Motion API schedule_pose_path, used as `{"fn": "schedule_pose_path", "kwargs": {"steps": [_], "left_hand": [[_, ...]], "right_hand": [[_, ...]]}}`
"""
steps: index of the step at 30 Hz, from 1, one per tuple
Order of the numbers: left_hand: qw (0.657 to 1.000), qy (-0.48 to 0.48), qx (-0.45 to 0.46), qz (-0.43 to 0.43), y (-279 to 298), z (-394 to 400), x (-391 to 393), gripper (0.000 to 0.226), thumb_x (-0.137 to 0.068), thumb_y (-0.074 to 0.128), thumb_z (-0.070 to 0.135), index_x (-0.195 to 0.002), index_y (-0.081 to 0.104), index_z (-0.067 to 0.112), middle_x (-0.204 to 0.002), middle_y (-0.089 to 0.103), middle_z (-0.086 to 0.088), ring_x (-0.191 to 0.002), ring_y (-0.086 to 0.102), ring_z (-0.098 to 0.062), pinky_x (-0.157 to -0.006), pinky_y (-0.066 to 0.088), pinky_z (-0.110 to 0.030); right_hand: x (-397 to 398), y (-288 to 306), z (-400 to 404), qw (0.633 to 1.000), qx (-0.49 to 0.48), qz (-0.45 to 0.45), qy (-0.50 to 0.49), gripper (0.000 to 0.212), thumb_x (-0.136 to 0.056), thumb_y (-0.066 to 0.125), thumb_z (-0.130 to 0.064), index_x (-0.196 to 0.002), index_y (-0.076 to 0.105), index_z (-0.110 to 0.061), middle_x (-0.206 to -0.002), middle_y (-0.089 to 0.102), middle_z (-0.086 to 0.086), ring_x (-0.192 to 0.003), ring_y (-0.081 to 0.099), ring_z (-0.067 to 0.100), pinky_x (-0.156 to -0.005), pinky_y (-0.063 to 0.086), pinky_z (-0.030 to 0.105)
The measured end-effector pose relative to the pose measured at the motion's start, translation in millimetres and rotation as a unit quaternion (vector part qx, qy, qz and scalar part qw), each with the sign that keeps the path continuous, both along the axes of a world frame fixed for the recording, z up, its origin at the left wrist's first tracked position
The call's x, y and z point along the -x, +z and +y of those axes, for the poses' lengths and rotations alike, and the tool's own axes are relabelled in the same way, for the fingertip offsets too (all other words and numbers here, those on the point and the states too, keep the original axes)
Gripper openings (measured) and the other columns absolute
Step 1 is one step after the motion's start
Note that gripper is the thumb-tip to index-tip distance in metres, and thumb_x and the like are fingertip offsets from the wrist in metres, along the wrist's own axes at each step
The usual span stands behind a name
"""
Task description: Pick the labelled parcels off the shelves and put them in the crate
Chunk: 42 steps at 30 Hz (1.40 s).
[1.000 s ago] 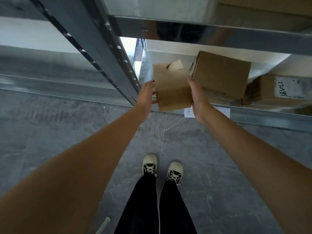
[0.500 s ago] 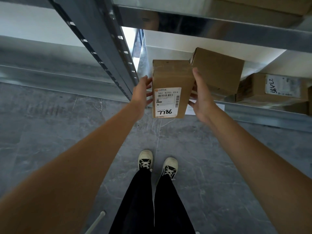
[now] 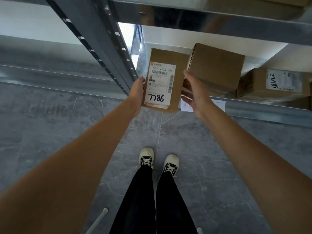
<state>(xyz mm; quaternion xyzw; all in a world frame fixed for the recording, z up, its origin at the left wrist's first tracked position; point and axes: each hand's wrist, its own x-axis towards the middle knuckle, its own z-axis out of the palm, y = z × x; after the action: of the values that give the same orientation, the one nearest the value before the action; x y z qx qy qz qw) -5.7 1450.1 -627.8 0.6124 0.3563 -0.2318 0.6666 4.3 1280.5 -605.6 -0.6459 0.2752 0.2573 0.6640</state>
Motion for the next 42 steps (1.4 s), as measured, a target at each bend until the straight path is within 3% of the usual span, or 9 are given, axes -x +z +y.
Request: {"fn": "schedule_pose_path", "kwargs": {"steps": [5, 11, 14, 17, 21, 24, 29, 37, 42], "left_hand": [[1.0, 0.004, 0.001, -0.01, -5, -4, -5, 0.042, -0.104, 0.021, 0.035, -0.102, 0.059, 0.017, -0.081, 0.063, 0.002, -0.079, 0.062, -0.013, -0.068, 0.052, -0.029], [0.999, 0.012, -0.023, -0.02, -12, -8, -16, 0.046, -0.106, 0.017, 0.034, -0.094, 0.06, 0.021, -0.061, 0.07, 0.01, -0.052, 0.066, 0.002, -0.049, 0.048, -0.016], [0.999, 0.009, -0.038, -0.008, -17, -7, -24, 0.052, -0.105, 0.014, 0.04, -0.109, 0.061, 0.018, -0.084, 0.069, 0.002, -0.073, 0.065, -0.005, -0.059, 0.043, -0.019], [0.997, -0.012, -0.081, -0.006, -21, -12, -33, 0.055, -0.103, 0.014, 0.047, -0.115, 0.061, 0.022, -0.095, 0.069, -0.001, -0.087, 0.065, -0.01, -0.065, 0.044, -0.02], [0.989, -0.068, -0.132, 0.0, -32, -10, -49, 0.063, -0.102, 0.01, 0.049, -0.117, 0.062, 0.018, -0.106, 0.067, -0.006, -0.087, 0.06, -0.01, -0.068, 0.043, -0.022], [0.991, -0.076, -0.108, 0.001, -39, -7, -57, 0.066, -0.102, 0.007, 0.047, -0.123, 0.06, 0.015, -0.106, 0.069, -0.009, -0.096, 0.064, -0.016, -0.078, 0.049, -0.026], [0.995, -0.04, -0.09, -0.028, -47, -18, -70, 0.037, -0.103, 0.017, 0.03, -0.12, 0.046, 0.014, -0.103, 0.065, -0.012, -0.092, 0.065, -0.023, -0.069, 0.056, -0.028], [0.993, -0.054, -0.104, 0.023, -66, -15, -95, 0.042, -0.103, 0.024, 0.03, -0.138, 0.035, 0.01, -0.124, 0.058, -0.014, -0.106, 0.061, -0.026, -0.084, 0.054, -0.035], [0.962, -0.113, -0.239, -0.07, -66, -18, -89, 0.059, -0.097, 0.032, 0.028, -0.153, 0.013, 0.024, -0.154, 0.028, -0.011, -0.132, 0.043, -0.03, -0.103, 0.045, -0.05]], "right_hand": [[-9, -4, 8, 0.998, 0.036, -0.022, 0.052, 0.013, -0.096, 0.051, -0.03, -0.091, 0.062, -0.028, -0.094, 0.069, -0.007, -0.092, 0.063, 0.012, -0.085, 0.048, 0.033], [-11, -13, 11, 0.996, 0.042, -0.019, 0.076, 0.016, -0.099, 0.047, -0.028, -0.11, 0.056, -0.035, -0.098, 0.066, -0.014, -0.085, 0.061, 0.0, -0.066, 0.047, 0.02], [-13, -21, 12, 0.996, 0.065, -0.014, 0.066, 0.014, -0.097, 0.052, -0.027, -0.11, 0.058, -0.023, -0.105, 0.065, -0.006, -0.087, 0.058, 0.004, -0.081, 0.048, 0.027], [-21, -29, 17, 0.995, 0.063, -0.012, 0.072, 0.009, -0.097, 0.053, -0.022, -0.104, 0.059, -0.024, -0.098, 0.064, -0.009, -0.089, 0.059, 0.006, -0.074, 0.045, 0.021], [-37, -38, 19, 0.991, 0.085, -0.01, 0.102, 0.047, -0.096, 0.055, -0.019, -0.141, 0.046, -0.027, -0.134, 0.055, -0.007, -0.12, 0.053, 0.014, -0.093, 0.042, 0.029], [-47, -48, 18, 0.986, 0.092, -0.004, 0.136, 0.05, -0.098, 0.052, -0.011, -0.145, 0.041, -0.024, -0.132, 0.053, -0.004, -0.121, 0.051, 0.015, -0.09, 0.039, 0.028], [-65, -74, 22, 0.987, 0.089, 0.017, 0.134, 0.049, -0.094, 0.054, -0.003, -0.139, 0.042, -0.019, -0.123, 0.057, -0.002, -0.111, 0.054, 0.016, -0.08, 0.042, 0.026], [-70, -111, 26, 0.983, 0.127, 0.029, 0.129, 0.038, -0.089, 0.053, 0.0, -0.127, 0.052, -0.004, -0.117, 0.062, 0.009, -0.104, 0.058, 0.022, -0.073, 0.044, 0.025], [-51, -87, 18, 0.97, 0.214, -0.086, 0.082, 0.031, -0.094, 0.049, -0.009, -0.124, 0.056, -0.008, -0.11, 0.062, 0.002, -0.091, 0.058, 0.014, -0.063, 0.041, 0.018]]}}
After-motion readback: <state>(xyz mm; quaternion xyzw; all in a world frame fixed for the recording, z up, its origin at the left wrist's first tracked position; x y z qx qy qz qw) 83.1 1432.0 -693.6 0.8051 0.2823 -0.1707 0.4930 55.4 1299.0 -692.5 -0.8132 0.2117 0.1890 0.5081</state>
